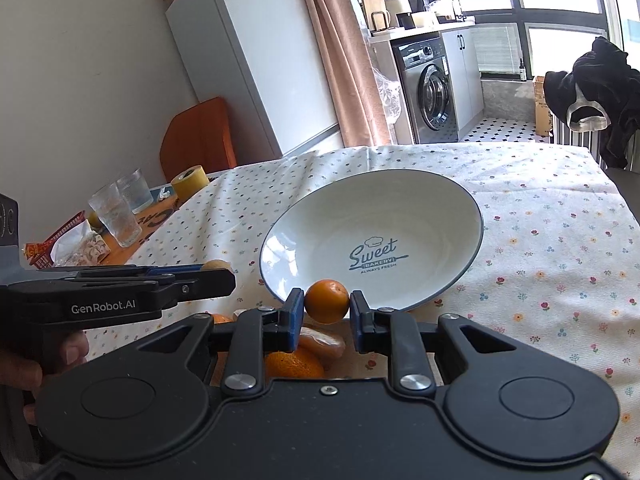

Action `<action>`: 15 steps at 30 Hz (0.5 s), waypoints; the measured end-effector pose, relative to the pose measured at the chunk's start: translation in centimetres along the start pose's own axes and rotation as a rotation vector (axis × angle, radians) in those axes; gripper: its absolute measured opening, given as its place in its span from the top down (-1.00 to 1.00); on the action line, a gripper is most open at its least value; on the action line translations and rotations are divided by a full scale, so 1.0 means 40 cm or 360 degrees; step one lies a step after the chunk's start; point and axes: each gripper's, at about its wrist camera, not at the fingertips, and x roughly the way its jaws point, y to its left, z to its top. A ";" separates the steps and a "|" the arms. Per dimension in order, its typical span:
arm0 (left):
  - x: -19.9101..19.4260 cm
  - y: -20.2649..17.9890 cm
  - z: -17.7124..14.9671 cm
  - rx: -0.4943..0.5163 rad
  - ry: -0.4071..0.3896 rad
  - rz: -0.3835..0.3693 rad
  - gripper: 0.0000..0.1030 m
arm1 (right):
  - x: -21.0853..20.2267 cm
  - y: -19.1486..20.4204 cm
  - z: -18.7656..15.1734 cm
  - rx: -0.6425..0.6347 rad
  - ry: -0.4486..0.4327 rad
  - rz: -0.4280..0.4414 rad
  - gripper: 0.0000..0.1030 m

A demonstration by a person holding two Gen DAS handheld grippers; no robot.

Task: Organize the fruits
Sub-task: 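Carry both fruits over the white bowl and open both tools to drop them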

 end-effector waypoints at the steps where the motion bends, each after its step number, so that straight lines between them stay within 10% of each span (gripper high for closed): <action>1: 0.007 -0.001 0.003 0.0004 0.0003 -0.0004 0.51 | 0.004 -0.003 0.001 0.0003 0.0000 0.0000 0.56; 15: 0.105 -0.033 0.030 0.0076 0.0065 -0.0032 0.51 | 0.065 -0.051 0.005 0.0073 0.0019 -0.0032 0.56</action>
